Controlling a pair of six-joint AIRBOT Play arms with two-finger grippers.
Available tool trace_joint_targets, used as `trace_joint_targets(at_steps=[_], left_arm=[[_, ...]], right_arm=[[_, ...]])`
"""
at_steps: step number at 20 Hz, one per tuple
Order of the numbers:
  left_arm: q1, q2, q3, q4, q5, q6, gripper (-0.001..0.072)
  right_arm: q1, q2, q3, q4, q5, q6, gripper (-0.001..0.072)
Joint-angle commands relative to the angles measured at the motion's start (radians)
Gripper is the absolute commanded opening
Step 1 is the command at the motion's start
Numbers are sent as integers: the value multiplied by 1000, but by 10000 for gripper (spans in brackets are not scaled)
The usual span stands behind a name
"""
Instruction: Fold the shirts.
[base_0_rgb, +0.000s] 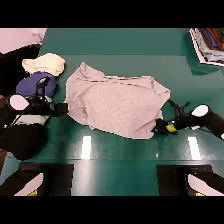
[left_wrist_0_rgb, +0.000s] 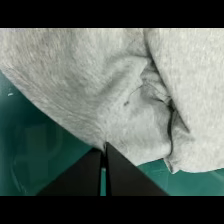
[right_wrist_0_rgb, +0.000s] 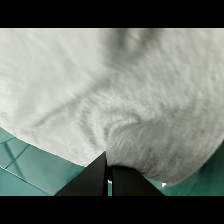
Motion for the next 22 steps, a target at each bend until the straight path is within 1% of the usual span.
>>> trace_joint_targets(at_steps=[1,4,7,10,12,14,16,18,20,22], left_arm=[[1,0,102,40,-99,21,23],[1,2,348,96,-233,29,23],[1,2,698,114,-343,40,22],[1,2,1054,113,-403,47,23],[1,2,1268,105,-430,43,23],[1,9,1428,96,-428,-2,22],[1,64,1449,92,-381,-34,22],[1,106,1447,92,-362,-48,22],[1,114,1446,92,-362,-59,21],[1,114,1390,93,-361,-59,21]], right_arm=[[27,21,119,-52,-13,-11,14],[-61,162,302,-122,55,-11,14],[-200,314,525,-148,87,-11,14],[-360,426,743,-147,93,-15,14],[-459,472,878,-145,117,-48,14],[-535,497,981,-145,152,-55,14],[-589,510,1062,-147,185,-56,14],[-627,494,1150,-147,225,-56,14],[-633,451,1242,-145,273,-56,13],[-633,391,1316,-145,330,-55,13]])
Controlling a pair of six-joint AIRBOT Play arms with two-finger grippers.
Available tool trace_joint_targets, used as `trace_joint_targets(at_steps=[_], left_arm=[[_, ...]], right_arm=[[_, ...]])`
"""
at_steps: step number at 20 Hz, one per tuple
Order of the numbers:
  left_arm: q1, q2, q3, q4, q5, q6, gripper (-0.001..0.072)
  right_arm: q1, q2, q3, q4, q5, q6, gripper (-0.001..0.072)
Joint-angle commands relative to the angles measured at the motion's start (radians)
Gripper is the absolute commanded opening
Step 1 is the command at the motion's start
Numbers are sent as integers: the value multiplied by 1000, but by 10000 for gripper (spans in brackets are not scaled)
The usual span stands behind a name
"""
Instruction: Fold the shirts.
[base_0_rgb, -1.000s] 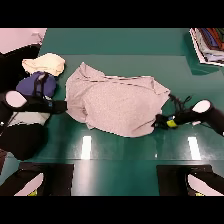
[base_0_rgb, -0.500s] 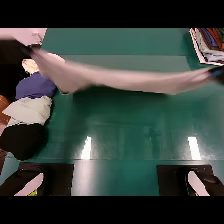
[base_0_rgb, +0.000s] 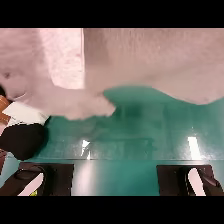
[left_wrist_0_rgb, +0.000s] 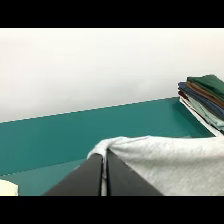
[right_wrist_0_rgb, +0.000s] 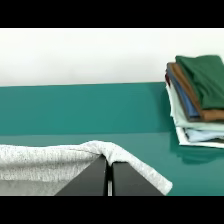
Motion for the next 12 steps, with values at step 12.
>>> trace_joint_targets(at_steps=[12], left_arm=[[1,-414,-638,0,35,19,23]], right_arm=[[301,-552,-266,-183,233,142,13]])
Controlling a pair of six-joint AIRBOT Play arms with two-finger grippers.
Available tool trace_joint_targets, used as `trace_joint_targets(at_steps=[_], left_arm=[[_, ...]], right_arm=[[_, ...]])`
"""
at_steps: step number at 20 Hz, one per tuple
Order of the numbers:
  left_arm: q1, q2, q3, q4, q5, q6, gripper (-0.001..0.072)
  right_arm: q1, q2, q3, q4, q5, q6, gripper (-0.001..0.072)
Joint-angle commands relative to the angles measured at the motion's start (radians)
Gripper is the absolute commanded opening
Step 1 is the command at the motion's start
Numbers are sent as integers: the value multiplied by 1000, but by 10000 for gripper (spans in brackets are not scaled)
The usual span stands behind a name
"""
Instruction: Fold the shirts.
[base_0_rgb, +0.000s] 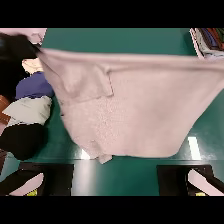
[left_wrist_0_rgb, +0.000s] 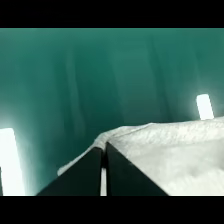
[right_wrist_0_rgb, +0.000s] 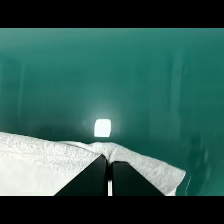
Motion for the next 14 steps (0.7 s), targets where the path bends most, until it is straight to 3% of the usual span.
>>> trace_joint_targets(at_steps=[1,6,9,12,14], left_arm=[[1,-198,-86,-5,43,10,23],[1,-403,-59,-16,373,39,22],[4,-452,-24,-14,476,41,23],[4,-453,-23,-14,448,85,23],[4,-454,-27,2,326,99,22]], right_arm=[[115,-185,-134,-145,-32,38,13],[175,-417,-91,-142,-332,12,13],[181,-517,32,-142,-383,-8,13],[181,-546,94,-147,-362,-30,13],[181,-544,83,-169,-307,-37,13]])
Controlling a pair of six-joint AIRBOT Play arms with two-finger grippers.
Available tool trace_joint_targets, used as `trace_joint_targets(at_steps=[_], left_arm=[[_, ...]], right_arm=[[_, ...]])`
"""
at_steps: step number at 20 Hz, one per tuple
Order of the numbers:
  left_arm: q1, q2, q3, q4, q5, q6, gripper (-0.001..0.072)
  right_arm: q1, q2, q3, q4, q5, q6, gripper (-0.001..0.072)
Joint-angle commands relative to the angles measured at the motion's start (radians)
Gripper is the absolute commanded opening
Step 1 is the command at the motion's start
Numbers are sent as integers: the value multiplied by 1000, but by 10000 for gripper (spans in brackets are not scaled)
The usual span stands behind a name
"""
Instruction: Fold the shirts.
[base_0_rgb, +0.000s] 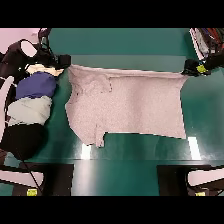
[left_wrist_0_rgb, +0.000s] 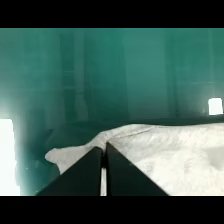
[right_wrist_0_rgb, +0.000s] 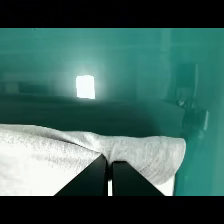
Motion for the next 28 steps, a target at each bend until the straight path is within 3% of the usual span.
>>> trace_joint_targets(at_steps=[1,8,9,10,11,13,16,19,24,28], left_arm=[[1,-14,-18,16,-117,38,22],[1,-14,-235,7,-99,38,24],[1,-14,-235,7,-104,37,75],[1,-13,-235,6,-103,27,404],[1,-12,-235,6,-105,5,580],[1,10,-234,13,-145,-15,502],[1,101,-253,123,-267,-16,502],[1,275,-465,134,-324,-56,502],[1,541,-899,-99,-227,-68,502],[1,583,-1083,-259,-118,-57,502]], right_arm=[[3,-15,-12,-29,38,-18,13],[2,117,-378,-21,-84,-18,14],[2,124,-399,-19,-84,-17,34],[2,126,-406,-19,-76,-17,180],[2,127,-405,-12,-64,-16,314],[-11,153,-405,31,-45,-17,326],[-37,247,-414,31,29,-24,326],[-64,398,-518,32,47,-38,326],[-61,572,-674,33,25,-38,326],[-29,608,-679,39,-1,-38,326]])
